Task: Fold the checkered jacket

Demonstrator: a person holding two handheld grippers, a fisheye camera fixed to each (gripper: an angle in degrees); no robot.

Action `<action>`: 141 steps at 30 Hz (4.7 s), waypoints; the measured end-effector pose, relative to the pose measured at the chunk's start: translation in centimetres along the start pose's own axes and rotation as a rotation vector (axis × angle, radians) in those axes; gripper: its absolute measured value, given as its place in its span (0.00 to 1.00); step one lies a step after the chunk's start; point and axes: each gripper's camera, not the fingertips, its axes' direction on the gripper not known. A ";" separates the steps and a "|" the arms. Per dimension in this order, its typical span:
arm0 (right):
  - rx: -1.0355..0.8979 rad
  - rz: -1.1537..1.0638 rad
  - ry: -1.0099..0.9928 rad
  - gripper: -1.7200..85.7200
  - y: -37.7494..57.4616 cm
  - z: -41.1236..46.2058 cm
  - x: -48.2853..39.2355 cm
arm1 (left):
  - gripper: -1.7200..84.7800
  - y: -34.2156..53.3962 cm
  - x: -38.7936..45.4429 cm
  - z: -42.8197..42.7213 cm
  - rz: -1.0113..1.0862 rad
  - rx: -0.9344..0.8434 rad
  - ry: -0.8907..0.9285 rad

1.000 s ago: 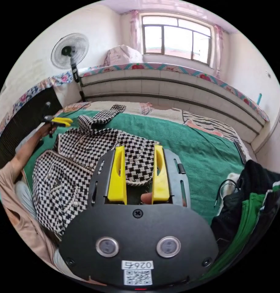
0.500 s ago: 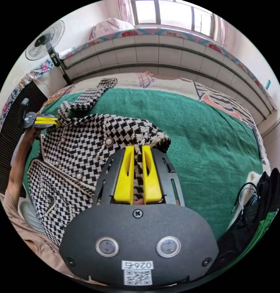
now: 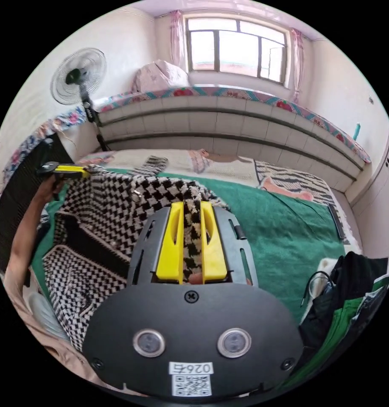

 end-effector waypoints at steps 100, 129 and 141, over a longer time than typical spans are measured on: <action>-0.414 -0.491 -0.044 0.14 36.9 -1.6 0.0 | 0.02 21.8 15.4 -13.2 0.220 -0.112 0.092; -0.383 0.078 -0.058 0.03 14.6 -1.2 7.8 | 0.01 23.0 14.8 -9.6 0.069 -0.264 -0.220; -0.144 0.305 -0.160 0.06 15.7 -15.5 5.6 | 0.12 28.6 15.9 -18.8 -0.256 0.000 0.079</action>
